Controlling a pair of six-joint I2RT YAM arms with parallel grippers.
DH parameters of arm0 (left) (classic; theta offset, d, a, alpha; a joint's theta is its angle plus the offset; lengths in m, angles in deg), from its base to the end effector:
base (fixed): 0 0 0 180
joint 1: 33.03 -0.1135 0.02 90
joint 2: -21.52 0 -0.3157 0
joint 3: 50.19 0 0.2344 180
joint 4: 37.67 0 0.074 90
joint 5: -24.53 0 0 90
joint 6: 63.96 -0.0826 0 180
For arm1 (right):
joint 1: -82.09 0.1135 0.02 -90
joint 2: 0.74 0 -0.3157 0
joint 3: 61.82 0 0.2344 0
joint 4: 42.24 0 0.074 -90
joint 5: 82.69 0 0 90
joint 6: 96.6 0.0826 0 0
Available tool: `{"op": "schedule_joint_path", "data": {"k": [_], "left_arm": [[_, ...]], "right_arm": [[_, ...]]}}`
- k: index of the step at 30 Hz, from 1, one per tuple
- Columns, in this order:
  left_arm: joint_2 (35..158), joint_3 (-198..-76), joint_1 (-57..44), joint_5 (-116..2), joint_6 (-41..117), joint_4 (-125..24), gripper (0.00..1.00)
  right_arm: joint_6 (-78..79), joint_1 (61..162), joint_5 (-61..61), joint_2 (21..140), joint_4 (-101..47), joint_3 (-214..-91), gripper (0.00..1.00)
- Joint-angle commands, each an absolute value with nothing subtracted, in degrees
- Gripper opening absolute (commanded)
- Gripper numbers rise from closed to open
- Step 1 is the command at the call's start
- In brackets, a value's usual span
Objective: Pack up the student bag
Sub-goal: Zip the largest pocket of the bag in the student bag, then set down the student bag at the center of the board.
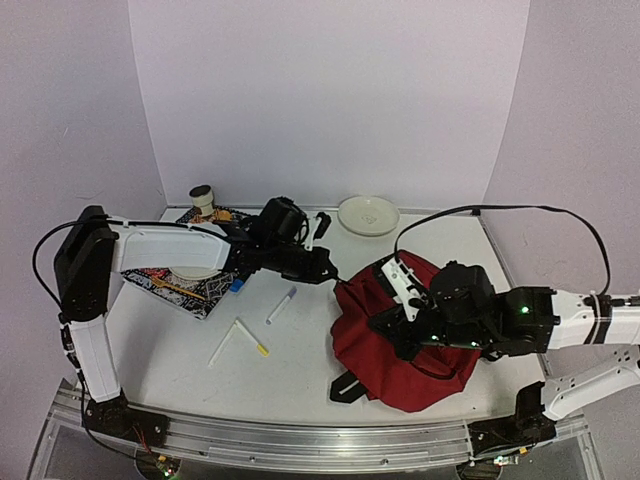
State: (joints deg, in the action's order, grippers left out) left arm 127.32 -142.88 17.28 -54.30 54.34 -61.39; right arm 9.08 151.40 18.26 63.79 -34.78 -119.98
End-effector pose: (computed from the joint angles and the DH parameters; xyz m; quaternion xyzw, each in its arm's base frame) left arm 0.2804 -0.3629 0.2712 0.2127 0.8653 -0.3495 0.2895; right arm 0.1093 0.2450 0.3354 -0.3009 0.7258 0.3594 0.5035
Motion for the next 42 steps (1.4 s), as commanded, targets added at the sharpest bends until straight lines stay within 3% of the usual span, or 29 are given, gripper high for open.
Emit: {"op": "schedule_joint_path", "data": {"k": [1,9,20,24,32,34,42], "left_arm": [[134.5,-147.4,13.6,-60.0,52.9,-59.7,0.00],[142.9,-152.7,12.3,-61.9,53.0,-59.7,0.00],[147.3,-155.1,9.3,-70.6,53.5,-61.4,0.00],[147.5,-156.1,8.0,-68.9,53.6,-62.6,0.00],[136.7,-152.2,7.9,-67.3,52.4,-62.5,0.16],[132.9,-149.9,7.9,-67.6,52.2,-62.4,0.21],[119.9,-139.6,8.5,-68.2,53.1,-62.5,0.47]], "right_arm": [[7.1,152.7,13.3,53.2,-35.4,-119.6,0.00],[7.7,152.7,12.7,46.6,-35.5,-116.9,0.00],[5.7,152.7,3.8,57.4,-40.8,-120.9,0.00],[4.8,152.7,4.0,62.1,-42.1,-123.1,0.00],[3.8,152.3,5.1,77.0,-42.4,-130.8,0.02],[4.5,151.5,5.2,81.2,-42.4,-132.9,0.07],[7.8,148.7,8.7,84.0,-39.2,-137.1,0.48]]}}
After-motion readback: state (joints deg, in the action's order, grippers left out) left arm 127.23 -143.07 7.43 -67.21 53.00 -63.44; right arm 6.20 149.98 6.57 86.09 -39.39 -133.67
